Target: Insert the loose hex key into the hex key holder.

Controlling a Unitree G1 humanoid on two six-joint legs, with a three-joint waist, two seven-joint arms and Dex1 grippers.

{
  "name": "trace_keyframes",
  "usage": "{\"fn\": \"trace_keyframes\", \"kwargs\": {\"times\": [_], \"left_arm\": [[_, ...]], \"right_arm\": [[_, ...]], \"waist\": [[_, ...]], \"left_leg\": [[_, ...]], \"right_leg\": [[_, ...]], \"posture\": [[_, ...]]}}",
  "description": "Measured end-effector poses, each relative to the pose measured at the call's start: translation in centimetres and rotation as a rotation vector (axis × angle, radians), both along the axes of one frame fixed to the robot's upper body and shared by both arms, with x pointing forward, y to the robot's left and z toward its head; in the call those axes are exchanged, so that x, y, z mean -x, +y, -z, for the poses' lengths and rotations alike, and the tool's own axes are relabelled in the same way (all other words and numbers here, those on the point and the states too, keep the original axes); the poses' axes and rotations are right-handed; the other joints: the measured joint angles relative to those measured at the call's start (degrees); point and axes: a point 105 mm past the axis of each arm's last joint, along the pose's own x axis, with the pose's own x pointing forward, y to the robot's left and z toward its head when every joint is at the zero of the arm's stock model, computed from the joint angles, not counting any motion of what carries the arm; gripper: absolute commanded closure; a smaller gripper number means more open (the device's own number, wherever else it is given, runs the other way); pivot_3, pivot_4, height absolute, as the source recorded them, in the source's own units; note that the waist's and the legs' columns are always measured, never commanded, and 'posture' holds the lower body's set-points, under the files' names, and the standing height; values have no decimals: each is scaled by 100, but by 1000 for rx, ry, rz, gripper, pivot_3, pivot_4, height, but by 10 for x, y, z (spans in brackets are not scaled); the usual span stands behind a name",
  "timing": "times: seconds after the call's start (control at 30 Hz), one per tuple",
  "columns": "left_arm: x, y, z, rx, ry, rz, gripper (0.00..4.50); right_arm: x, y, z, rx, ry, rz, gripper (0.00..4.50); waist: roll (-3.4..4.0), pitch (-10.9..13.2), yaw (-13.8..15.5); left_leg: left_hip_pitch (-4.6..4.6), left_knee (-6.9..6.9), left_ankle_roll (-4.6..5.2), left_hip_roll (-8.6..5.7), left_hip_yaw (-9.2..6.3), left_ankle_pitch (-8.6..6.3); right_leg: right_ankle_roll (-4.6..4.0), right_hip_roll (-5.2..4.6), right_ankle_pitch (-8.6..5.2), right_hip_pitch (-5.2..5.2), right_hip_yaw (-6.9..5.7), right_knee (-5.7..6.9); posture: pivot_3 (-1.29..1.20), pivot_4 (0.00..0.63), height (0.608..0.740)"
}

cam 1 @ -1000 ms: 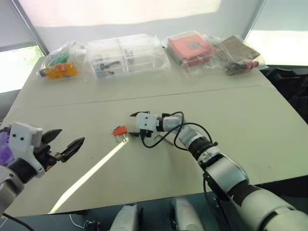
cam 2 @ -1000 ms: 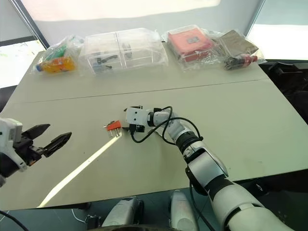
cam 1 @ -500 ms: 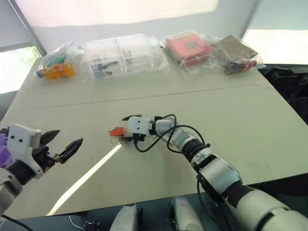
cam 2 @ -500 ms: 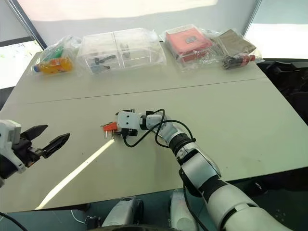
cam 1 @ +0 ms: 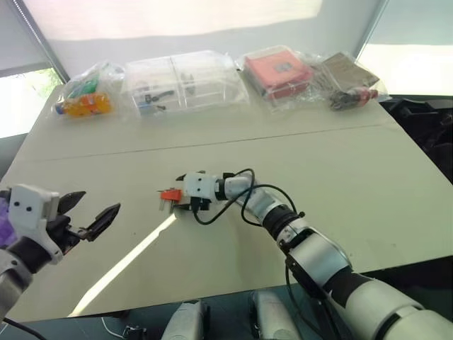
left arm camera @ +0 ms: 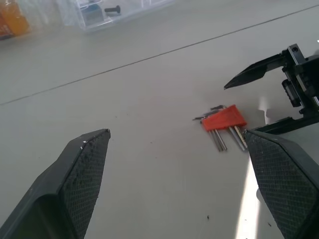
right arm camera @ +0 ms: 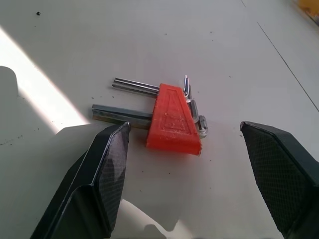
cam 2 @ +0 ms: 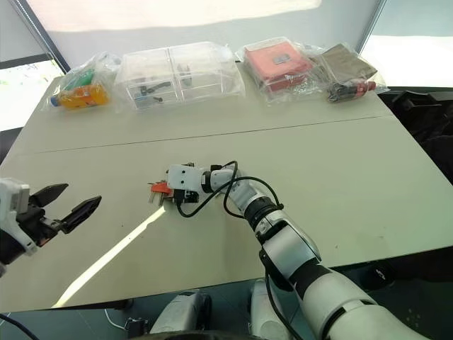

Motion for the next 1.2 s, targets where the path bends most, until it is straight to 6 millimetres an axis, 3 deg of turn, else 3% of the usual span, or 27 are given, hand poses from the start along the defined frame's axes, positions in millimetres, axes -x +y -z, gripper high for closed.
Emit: {"fn": "trace_keyframes", "kwargs": {"times": [0.47, 0.57, 0.7, 0.8, 0.97, 1.2], "left_arm": [[-8, -8, 3, -6, -11, 20, 30], [-9, -8, 2, -9, -15, 20, 0], [-10, -6, 3, -10, -17, 13, 0], [-10, -7, 2, -11, -20, 13, 0], [-19, -11, -1, 6, -42, 42, 0], [-51, -38, -22, 54, -114, 176, 0]], "right_arm": [[-8, -3, 2, 39, 228, 71, 835], [-8, -2, 3, 38, 234, 72, 1718], [-6, 1, 4, 35, 241, 68, 3516], [-7, 1, 3, 29, 233, 77, 3506], [-22, -9, -5, -23, 94, 163, 3506], [-40, -69, -58, -79, -394, 222, 3506]], "waist": [[2, -2, 13], [3, -3, 10], [3, -3, 9], [3, -3, 11], [3, -3, 35], [1, -3, 8]], "left_leg": [[5, 1, 1, -3, -8, -1], [6, 1, 1, -2, -9, -1], [7, 1, 1, -2, -10, -1], [7, 1, 1, -3, -12, 0], [-1, 3, -6, -4, -17, 3], [-12, 4, -7, -7, -7, 4]], "right_leg": [[0, -1, 0, 10, -3, -1], [0, -1, 0, 10, -3, 0], [0, -1, 0, 11, -3, 2], [-1, 0, 0, 11, -3, 2], [-1, -1, 0, 7, -7, 2], [1, -4, 1, -10, -5, 8]], "posture": [[0, 150, 740], [0, 150, 740], [0, 150, 740], [0, 150, 740], [0, 150, 740], [0, 150, 740]]}}
